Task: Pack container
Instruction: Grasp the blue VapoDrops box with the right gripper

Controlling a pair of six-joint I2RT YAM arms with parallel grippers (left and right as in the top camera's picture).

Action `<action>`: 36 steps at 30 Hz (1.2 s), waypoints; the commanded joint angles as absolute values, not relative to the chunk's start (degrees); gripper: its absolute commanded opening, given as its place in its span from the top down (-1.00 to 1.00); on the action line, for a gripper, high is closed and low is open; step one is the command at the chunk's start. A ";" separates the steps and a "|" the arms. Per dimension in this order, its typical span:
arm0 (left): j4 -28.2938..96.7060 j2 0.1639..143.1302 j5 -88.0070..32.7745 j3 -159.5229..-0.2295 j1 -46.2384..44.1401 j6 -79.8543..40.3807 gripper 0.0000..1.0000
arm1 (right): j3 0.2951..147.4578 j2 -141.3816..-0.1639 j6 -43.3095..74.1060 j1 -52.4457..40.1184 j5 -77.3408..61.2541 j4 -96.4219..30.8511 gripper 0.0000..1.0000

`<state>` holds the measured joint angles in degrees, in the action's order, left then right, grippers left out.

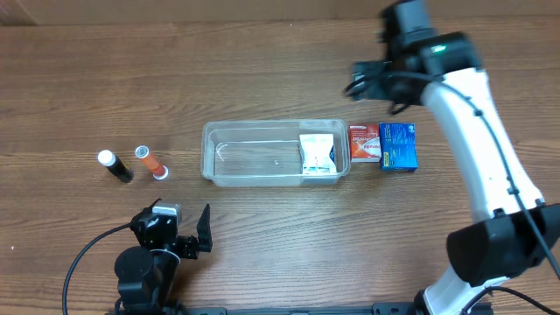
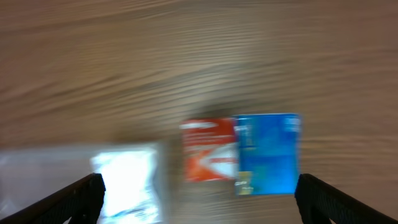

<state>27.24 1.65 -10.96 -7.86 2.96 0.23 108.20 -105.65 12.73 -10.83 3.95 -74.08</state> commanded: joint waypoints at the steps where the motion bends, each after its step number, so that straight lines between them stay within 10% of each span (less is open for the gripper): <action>1: 27.16 0.99 -11.46 -7.70 2.48 1.13 -1.00 | 102.50 -106.94 8.27 -3.05 0.08 -73.34 -1.00; 22: 27.16 0.99 -11.46 -7.70 2.48 1.13 -1.00 | 79.83 -115.96 0.21 0.38 -2.48 -57.04 -1.00; 36: 27.16 0.99 -11.46 -7.70 2.48 1.13 -1.00 | 84.97 -115.79 11.22 0.38 5.54 -64.05 -0.45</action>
